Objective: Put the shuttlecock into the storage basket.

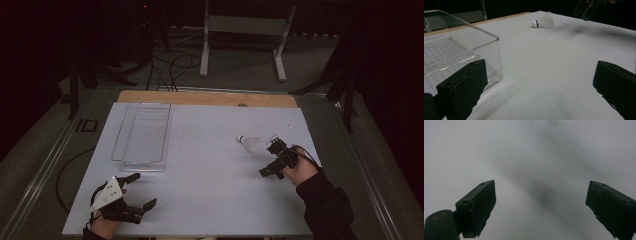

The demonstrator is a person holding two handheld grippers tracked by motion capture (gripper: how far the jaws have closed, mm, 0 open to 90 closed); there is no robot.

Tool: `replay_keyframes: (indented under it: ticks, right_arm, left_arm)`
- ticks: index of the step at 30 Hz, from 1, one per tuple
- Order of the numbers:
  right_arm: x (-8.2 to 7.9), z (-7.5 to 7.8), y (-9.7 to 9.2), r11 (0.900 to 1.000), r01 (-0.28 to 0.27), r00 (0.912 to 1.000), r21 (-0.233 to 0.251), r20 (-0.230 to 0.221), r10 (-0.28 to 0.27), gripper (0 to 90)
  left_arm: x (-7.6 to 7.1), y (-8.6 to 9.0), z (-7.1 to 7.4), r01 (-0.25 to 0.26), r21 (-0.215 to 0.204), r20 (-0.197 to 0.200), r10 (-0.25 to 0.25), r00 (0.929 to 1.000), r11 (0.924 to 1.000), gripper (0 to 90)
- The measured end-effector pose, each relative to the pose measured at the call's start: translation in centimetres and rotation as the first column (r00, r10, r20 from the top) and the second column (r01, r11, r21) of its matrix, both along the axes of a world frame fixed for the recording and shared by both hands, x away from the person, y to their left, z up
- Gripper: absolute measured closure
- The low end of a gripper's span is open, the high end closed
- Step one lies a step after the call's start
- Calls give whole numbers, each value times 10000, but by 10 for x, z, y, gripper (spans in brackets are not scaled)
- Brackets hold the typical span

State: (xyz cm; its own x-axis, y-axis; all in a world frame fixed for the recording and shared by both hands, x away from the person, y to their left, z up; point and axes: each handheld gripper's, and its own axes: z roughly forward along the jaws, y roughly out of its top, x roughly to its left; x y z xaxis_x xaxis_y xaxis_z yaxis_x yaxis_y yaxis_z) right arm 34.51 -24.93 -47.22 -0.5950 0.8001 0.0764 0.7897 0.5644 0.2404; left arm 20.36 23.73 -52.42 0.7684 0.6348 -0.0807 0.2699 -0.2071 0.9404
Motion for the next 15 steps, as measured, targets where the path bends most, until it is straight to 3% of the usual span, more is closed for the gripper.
replay_keyframes:
  ticks: [10,15]
  right_arm:
    - [11,-6,7,9994,94,9980,-347,-624,-116,105]
    - [14,-6,13,9990,85,9974,-428,-704,-115,118]
  left_arm:
    - [0,0,0,20,37,-3,-20,10000,10000,2]
    - [0,0,0,34,34,-9,-34,10000,10000,2]
